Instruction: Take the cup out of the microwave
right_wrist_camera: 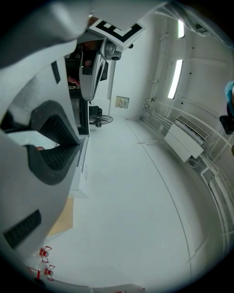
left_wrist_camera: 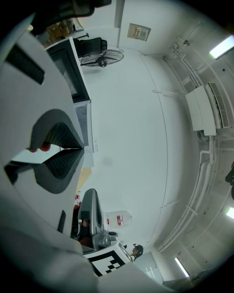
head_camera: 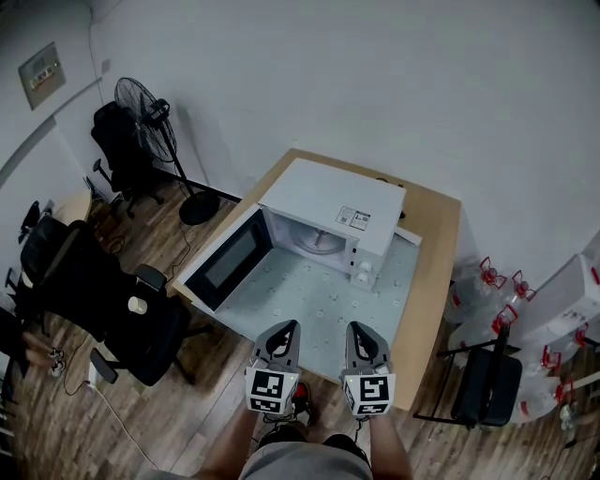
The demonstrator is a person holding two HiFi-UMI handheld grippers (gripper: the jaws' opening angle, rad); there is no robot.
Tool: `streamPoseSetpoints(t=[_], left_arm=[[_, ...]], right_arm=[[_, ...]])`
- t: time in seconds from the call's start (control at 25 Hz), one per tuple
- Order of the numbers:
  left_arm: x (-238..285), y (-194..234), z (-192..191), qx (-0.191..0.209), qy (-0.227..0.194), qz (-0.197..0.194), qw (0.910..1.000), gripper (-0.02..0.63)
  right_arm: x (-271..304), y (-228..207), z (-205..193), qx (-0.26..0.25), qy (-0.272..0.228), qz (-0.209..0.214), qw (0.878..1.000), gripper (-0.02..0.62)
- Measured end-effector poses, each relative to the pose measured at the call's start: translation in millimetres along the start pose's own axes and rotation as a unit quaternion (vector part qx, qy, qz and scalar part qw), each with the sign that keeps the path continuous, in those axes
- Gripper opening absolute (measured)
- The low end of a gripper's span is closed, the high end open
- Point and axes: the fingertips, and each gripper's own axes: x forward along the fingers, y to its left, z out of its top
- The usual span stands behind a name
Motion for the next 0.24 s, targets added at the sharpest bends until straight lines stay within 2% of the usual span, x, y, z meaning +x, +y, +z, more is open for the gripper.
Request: streamPoseSetpoints(t=[0.24], left_arm=[[1.8, -1.9, -1.9, -0.001, 0.002, -0.003, 1.0, 0.023]], right_arm=[[-0.1, -0.2, -1.3, 0.0, 0.001, 0.001, 1.0, 0.018]])
